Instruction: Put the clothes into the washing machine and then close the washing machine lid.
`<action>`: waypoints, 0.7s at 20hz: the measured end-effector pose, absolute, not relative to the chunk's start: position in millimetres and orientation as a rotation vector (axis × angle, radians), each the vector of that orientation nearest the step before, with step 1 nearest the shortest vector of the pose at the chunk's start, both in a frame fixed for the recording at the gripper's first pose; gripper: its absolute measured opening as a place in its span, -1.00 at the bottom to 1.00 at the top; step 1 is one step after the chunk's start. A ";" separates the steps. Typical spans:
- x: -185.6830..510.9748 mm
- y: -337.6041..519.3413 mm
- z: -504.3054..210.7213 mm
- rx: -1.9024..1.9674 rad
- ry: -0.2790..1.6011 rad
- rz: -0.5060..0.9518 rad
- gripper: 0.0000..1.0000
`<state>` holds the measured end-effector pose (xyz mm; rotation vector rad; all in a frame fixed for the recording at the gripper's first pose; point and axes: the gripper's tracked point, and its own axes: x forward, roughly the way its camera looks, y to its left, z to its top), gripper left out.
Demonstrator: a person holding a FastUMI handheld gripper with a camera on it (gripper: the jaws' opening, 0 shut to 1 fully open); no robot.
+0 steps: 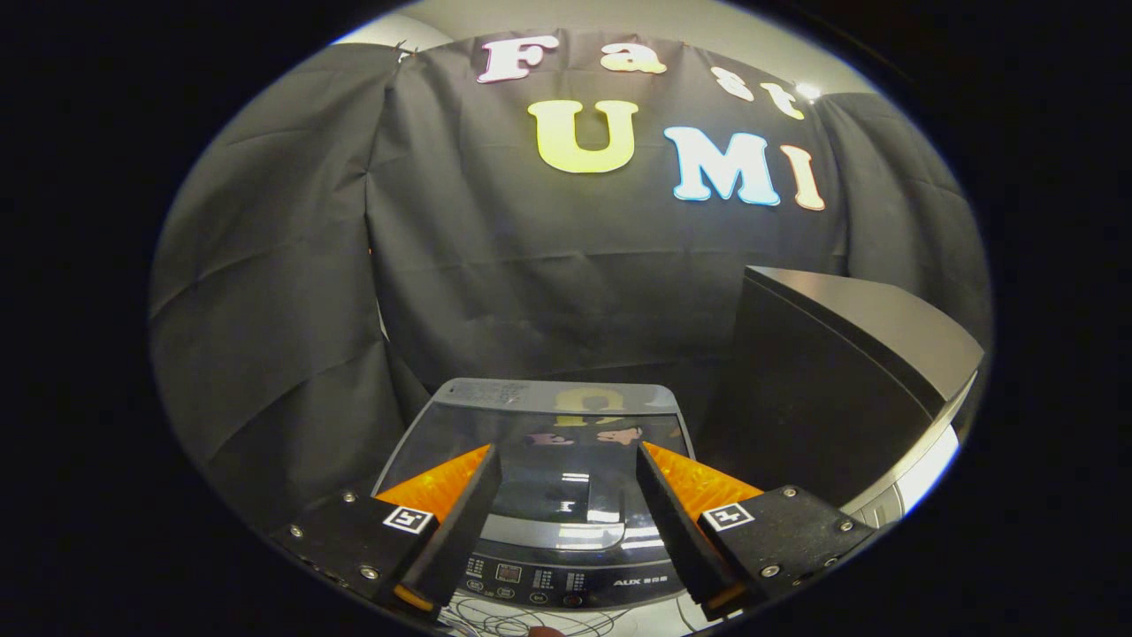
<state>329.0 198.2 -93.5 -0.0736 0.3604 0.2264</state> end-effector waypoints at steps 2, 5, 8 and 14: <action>307.8 180.3 -72.0 -0.092 0.310 0.223 0.89; 271.5 150.6 -44.5 -0.104 0.229 0.237 0.90; 230.1 110.2 -27.3 -0.115 0.194 0.257 0.89; 137.5 10.8 -6.6 -0.135 0.149 0.290 0.90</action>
